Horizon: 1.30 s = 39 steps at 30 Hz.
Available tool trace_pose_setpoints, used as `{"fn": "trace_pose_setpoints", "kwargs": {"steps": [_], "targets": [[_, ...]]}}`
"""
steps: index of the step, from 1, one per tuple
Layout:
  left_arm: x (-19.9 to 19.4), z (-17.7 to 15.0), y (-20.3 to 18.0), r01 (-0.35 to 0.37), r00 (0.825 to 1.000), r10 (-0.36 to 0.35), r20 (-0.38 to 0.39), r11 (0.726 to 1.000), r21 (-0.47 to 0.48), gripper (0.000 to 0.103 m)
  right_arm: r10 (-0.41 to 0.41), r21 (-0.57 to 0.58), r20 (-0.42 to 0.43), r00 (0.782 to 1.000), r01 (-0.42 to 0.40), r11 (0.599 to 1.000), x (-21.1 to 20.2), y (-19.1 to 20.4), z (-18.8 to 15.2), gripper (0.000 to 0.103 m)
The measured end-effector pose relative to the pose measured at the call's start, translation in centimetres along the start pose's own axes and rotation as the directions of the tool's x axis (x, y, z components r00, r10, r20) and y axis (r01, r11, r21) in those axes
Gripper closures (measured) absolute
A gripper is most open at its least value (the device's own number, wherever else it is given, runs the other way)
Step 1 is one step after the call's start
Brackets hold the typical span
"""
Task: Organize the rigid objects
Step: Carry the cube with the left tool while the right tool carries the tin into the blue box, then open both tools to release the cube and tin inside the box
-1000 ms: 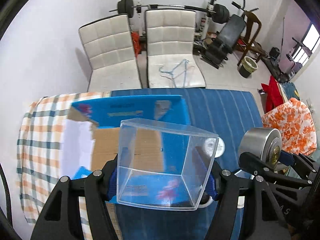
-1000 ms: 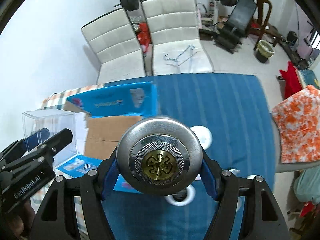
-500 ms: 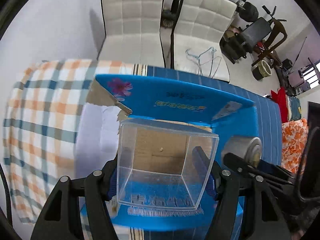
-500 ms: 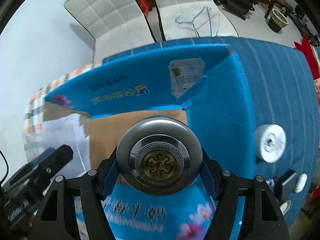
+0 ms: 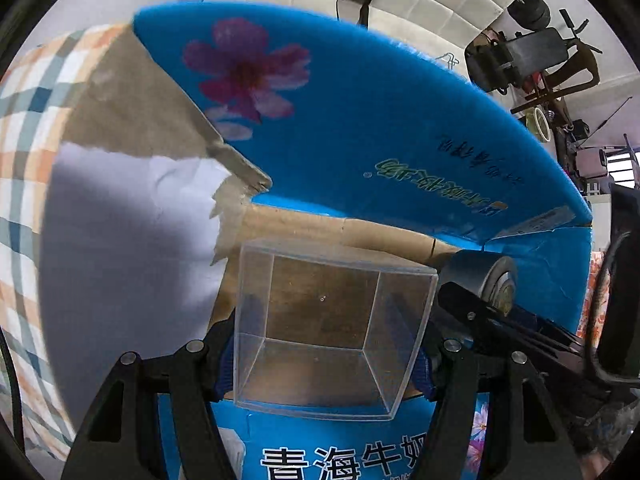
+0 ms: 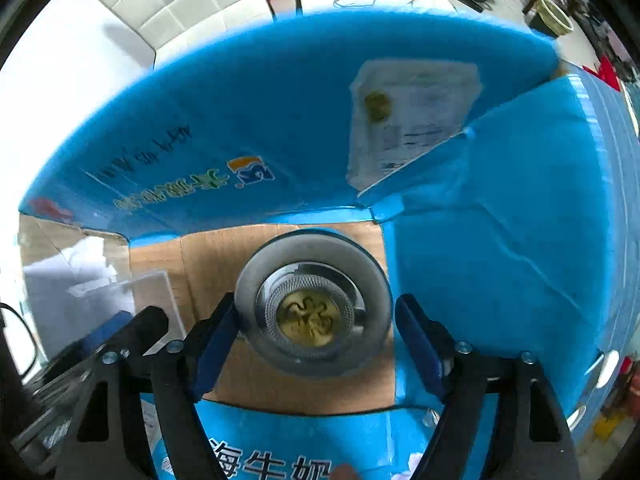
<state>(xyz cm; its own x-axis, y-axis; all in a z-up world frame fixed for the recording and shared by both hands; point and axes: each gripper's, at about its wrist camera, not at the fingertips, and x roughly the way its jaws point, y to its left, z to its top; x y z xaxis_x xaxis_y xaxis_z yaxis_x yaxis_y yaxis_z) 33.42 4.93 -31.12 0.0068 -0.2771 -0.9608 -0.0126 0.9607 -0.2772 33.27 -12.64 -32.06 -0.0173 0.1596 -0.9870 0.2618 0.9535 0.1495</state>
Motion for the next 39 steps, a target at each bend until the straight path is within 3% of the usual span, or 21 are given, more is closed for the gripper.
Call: {"fn": "trace_pose_setpoints", "kwargs": {"steps": [4,9,15,20,24,28,30,33,39], "targets": [[0.2,0.3,0.5,0.048,0.999,-0.049,-0.016,0.998,-0.033,0.038,0.022,0.024,0.030,0.999,-0.023,0.999,-2.0,0.0,-0.4,0.007],[0.6,1.1,0.1,0.125,0.991,-0.126,-0.047,0.991,-0.042,0.038,0.016,0.039,0.044,0.999,-0.018,0.999,-3.0,-0.1,-0.2,0.007],[1.3,1.7,-1.4,0.115,0.991,-0.115,-0.067,0.993,0.001,0.038,0.012,0.061,0.037,0.999,-0.015,0.998,-3.2,-0.5,0.8,0.007],[1.6,2.4,-1.8,0.073,0.994,-0.071,-0.088,0.997,0.020,0.037,0.023,0.059,0.036,0.999,-0.025,0.998,-3.5,-1.1,0.7,0.007],[0.9,2.1,-1.7,-0.031,0.997,0.034,-0.064,0.998,0.051,0.016,0.006,0.028,0.046,0.999,-0.007,1.000,-3.9,-1.0,0.6,0.007],[-0.7,1.7,-1.5,-0.064,0.997,0.066,-0.031,0.996,0.062,0.001,-0.005,-0.018,0.066,0.998,0.006,1.000,-5.1,-0.6,-0.3,0.006],[-1.9,1.3,-1.6,-0.083,0.996,0.084,-0.004,0.994,0.074,0.000,-0.010,-0.031,0.087,0.996,0.013,0.999,-5.9,-0.7,-1.2,0.000],[-4.0,0.2,-1.4,-0.123,0.992,0.119,0.052,0.989,0.085,0.000,-0.028,-0.071,0.120,0.992,0.037,0.997,-7.4,-0.7,-3.1,0.000],[-8.6,-4.5,0.1,-0.235,0.958,0.215,0.192,0.968,0.089,0.000,-0.024,-0.154,0.184,0.983,0.053,0.987,-10.4,0.5,-7.6,0.000]]}}
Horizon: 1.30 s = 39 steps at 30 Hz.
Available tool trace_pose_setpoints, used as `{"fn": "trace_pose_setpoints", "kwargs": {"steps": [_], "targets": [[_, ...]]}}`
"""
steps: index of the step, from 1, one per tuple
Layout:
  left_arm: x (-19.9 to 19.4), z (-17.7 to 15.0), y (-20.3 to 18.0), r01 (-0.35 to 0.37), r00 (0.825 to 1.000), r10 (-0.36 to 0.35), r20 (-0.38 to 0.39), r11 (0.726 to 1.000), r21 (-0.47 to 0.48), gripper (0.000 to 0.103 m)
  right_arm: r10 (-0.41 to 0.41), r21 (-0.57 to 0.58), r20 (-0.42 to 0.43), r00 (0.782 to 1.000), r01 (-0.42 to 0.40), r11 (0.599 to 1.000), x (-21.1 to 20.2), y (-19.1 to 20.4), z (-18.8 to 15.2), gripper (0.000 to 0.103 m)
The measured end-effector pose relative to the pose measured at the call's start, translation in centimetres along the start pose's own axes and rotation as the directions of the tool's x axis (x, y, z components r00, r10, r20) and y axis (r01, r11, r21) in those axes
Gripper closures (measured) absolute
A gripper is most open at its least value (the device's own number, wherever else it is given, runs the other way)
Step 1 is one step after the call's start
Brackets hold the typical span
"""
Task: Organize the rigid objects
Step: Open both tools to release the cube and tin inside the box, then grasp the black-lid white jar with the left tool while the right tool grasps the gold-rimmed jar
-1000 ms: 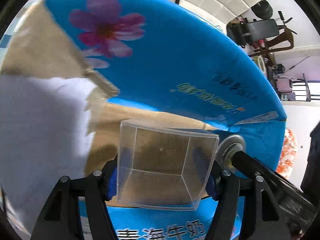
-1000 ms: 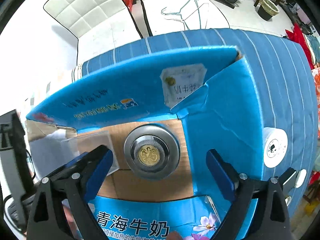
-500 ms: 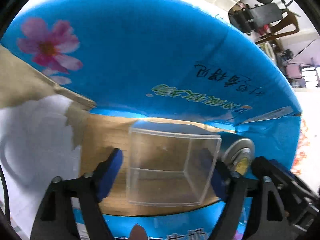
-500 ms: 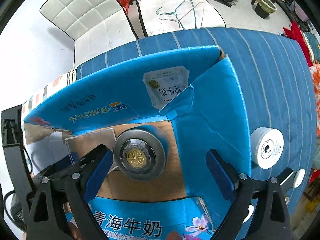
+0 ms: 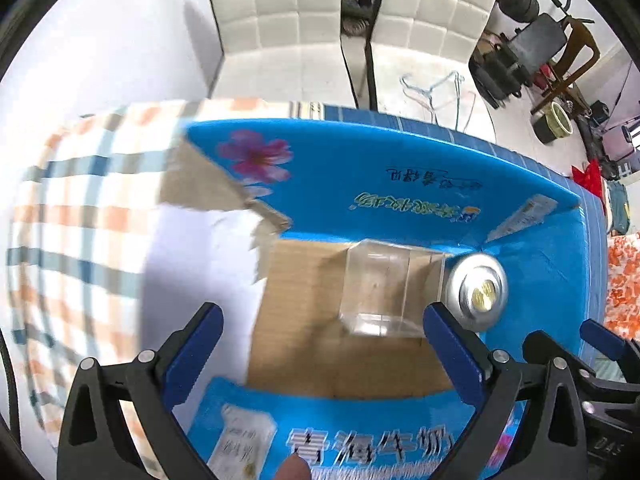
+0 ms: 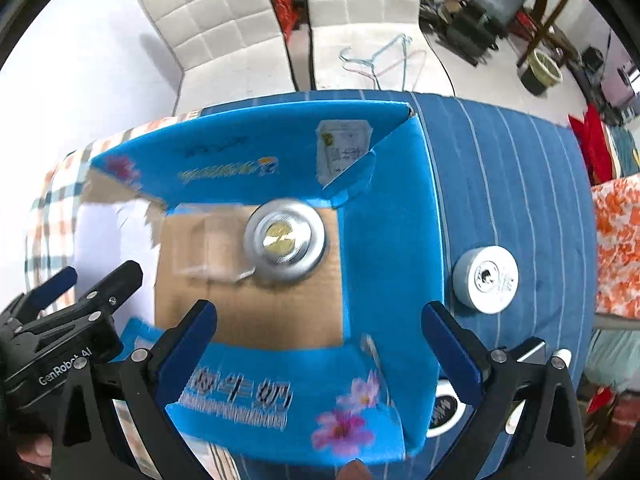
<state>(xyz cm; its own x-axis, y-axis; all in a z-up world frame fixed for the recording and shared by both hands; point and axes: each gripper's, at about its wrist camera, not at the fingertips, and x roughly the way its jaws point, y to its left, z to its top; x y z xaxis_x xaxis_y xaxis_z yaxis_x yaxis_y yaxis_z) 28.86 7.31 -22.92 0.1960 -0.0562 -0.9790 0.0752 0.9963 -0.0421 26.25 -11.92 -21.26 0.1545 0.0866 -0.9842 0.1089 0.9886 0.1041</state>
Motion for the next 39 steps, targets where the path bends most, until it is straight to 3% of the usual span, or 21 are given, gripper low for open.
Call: {"fn": "trace_pose_setpoints", "kwargs": {"steps": [2,12,25,32,39], "targets": [[-1.9,-1.9,0.7,-0.020,0.999,0.020,0.030,1.000,0.007,0.000,-0.004,-0.031,0.033,0.999,0.005,1.000,-1.7,0.8,-1.2,0.000],[-6.6,-4.0,-3.1,-0.108,0.984,0.109,0.142,0.994,-0.016,0.000,0.016,-0.080,0.155,0.988,-0.004,0.997,-8.6,0.8,-6.3,0.000],[-16.5,-8.9,-4.7,-0.129,0.950,0.132,0.283,0.991,-0.030,0.000,0.103,-0.089,0.242,0.965,-0.083,0.993,-16.9,-2.5,-10.7,0.000],[-17.9,-10.2,-7.3,-0.106,0.950,0.100,0.296,0.994,0.004,0.000,0.098,0.003,0.229,0.968,-0.101,0.995,-16.9,-8.3,-12.7,0.000],[-15.7,-11.1,-13.9,-0.072,0.965,0.045,0.257,0.993,0.098,0.000,0.017,0.221,0.121,0.992,-0.043,0.974,-12.2,-20.7,-15.7,0.000]]}}
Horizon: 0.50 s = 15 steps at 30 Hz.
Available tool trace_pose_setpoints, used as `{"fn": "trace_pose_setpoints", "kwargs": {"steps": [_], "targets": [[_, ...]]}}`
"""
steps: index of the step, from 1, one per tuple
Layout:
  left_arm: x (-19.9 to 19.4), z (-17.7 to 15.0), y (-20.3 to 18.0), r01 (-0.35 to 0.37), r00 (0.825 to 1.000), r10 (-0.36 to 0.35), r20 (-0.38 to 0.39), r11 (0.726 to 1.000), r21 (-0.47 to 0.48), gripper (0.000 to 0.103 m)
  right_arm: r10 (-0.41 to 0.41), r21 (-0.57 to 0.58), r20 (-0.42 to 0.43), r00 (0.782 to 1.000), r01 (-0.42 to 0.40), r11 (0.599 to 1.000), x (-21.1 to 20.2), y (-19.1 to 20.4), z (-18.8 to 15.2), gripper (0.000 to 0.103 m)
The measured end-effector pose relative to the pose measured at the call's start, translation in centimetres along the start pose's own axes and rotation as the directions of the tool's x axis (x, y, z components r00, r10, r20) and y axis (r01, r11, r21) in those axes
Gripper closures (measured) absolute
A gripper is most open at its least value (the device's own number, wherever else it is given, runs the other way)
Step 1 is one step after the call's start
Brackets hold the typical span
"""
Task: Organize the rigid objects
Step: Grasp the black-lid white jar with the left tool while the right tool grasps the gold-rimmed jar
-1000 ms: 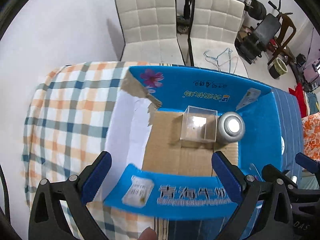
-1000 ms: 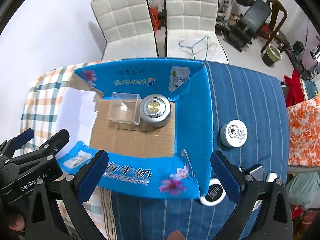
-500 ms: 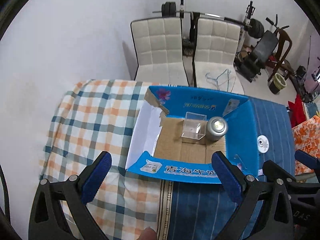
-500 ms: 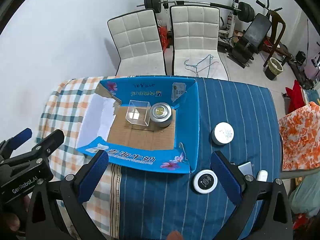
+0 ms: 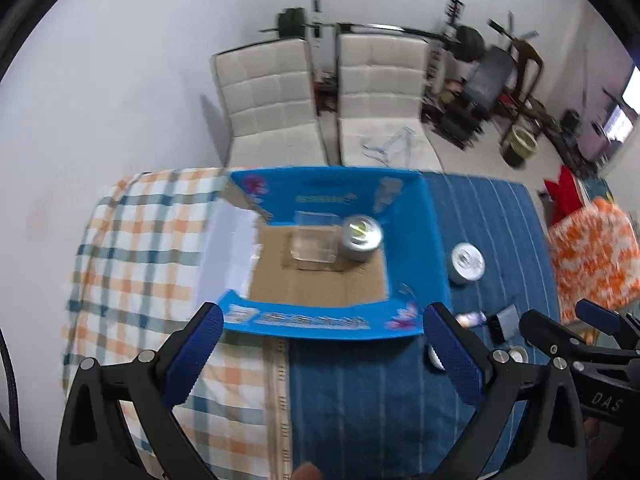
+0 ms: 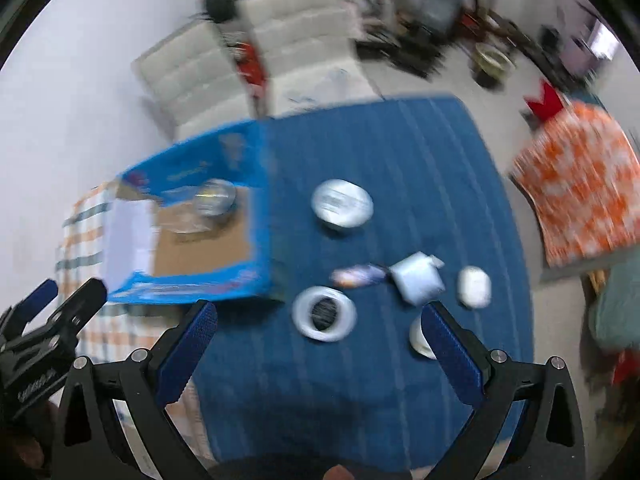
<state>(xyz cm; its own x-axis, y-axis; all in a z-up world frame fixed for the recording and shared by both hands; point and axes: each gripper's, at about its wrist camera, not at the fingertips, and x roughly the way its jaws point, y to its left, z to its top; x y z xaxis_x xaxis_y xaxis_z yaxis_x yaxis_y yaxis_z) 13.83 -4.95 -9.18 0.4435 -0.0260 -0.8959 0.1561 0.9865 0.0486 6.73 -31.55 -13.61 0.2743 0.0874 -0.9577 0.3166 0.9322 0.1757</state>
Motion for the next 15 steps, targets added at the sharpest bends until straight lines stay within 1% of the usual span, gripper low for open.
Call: {"fn": "trace_pose_setpoints", "kwargs": {"steps": [1,3,5,6,8,10,13,15], "targets": [[0.5,-0.2,-1.1,-0.001,1.000,0.001,-0.009,1.000,0.013,0.000,-0.018,0.031,-0.019,1.000,0.019,0.999,0.9,-2.2,-0.1,0.000],[2.0,-0.7,-3.9,0.042,0.999,-0.041,-0.031,0.998,0.046,0.000,-0.024,0.078,-0.065,0.998,0.029,0.997,2.9,-5.6,-0.4,0.000],[4.4,-1.6,-7.1,0.067,0.995,-0.060,-0.085,0.994,0.086,0.000,-0.041,0.106,-0.118,0.992,0.054,0.993,5.2,-8.5,-1.3,0.000],[5.2,-2.0,-8.1,0.085,0.992,-0.076,-0.101,0.992,0.095,0.000,-0.047,0.113,-0.145,0.988,0.063,0.992,6.8,-9.8,-1.9,0.000],[8.0,-3.2,-10.8,0.116,0.980,-0.096,-0.172,0.987,0.110,0.000,-0.052,0.123,-0.197,0.979,0.077,0.989,9.5,-11.3,-2.7,0.000],[10.4,-4.5,-13.0,0.136,0.969,-0.107,-0.224,0.984,0.116,0.000,-0.040,0.142,-0.238,0.970,0.075,0.987,12.0,-12.5,-3.6,0.000],[13.4,-6.1,-15.8,0.130,0.955,-0.084,-0.283,0.981,0.147,0.000,-0.009,0.192,-0.281,0.960,0.065,0.979,15.5,-13.9,-4.4,0.000],[15.3,-7.0,-17.1,0.122,0.947,-0.068,-0.314,0.980,0.158,0.000,-0.002,0.224,-0.291,0.957,0.070,0.972,17.5,-14.9,-4.8,0.003]]}}
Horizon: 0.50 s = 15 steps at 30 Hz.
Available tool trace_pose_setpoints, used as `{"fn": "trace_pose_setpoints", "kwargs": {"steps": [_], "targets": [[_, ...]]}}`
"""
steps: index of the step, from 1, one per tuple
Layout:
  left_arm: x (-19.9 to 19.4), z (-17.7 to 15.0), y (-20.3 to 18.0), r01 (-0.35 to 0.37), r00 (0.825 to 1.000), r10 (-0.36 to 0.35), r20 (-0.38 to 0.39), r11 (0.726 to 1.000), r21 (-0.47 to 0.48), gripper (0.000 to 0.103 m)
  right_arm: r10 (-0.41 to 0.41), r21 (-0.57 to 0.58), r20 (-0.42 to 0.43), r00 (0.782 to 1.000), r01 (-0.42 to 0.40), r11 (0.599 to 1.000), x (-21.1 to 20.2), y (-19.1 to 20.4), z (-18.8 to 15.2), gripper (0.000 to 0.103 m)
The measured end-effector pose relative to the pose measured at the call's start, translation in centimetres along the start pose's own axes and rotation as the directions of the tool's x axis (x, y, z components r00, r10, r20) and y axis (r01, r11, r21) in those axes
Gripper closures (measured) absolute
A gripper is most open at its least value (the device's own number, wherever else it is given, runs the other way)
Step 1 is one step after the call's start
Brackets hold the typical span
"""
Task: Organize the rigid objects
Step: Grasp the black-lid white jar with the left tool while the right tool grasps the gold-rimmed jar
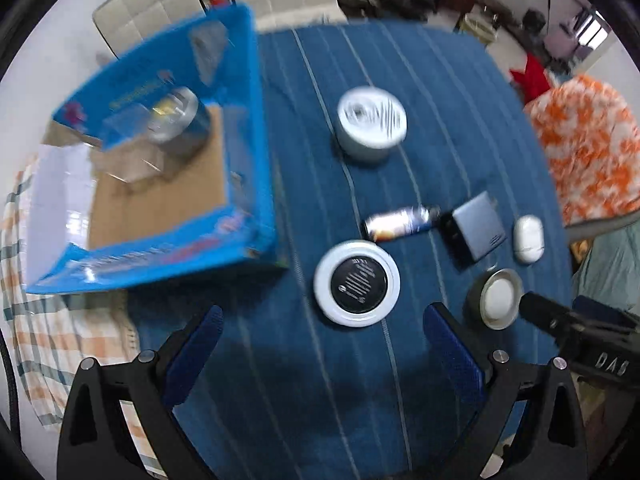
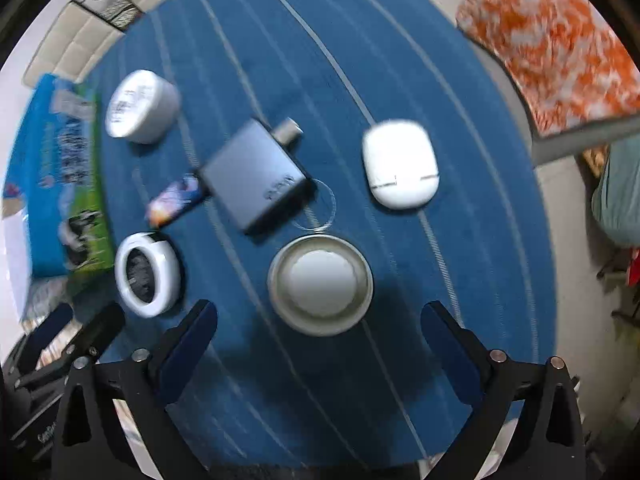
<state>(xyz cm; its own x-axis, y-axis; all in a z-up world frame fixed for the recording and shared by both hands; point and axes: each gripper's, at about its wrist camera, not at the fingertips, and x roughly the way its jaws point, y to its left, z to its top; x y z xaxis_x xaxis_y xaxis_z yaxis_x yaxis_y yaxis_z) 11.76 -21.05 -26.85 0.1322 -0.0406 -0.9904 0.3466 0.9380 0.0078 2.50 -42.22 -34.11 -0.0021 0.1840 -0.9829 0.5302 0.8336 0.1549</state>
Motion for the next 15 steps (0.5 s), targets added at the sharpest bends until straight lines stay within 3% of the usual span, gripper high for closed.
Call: {"fn": "trace_pose_setpoints", "kwargs": {"steps": [6,13,14,15], "targets": [[5.8,0.4,-1.6,0.004,0.996,-0.006,-0.087,1.000,-0.028,0.001,0.051,0.057,-0.041,0.998,-0.049,0.997,2.8,-1.5,1.1,0.007],[9.7,0.8,-2.4,-0.019,0.988,0.014,-0.152,0.999,-0.031,0.001,0.026,0.032,-0.041,0.999,-0.024,0.999,3.0,-1.1,0.7,0.008],[9.9,0.8,-2.5,-0.028,0.989,0.024,-0.149,0.999,-0.026,0.002,0.016,0.031,-0.047,0.999,-0.014,0.999,3.3,-0.9,0.6,0.008],[10.1,0.8,-2.6,-0.036,0.989,0.032,-0.142,0.999,-0.022,0.011,0.007,0.030,-0.051,0.999,-0.006,1.000,3.6,-0.8,0.5,0.009]]}}
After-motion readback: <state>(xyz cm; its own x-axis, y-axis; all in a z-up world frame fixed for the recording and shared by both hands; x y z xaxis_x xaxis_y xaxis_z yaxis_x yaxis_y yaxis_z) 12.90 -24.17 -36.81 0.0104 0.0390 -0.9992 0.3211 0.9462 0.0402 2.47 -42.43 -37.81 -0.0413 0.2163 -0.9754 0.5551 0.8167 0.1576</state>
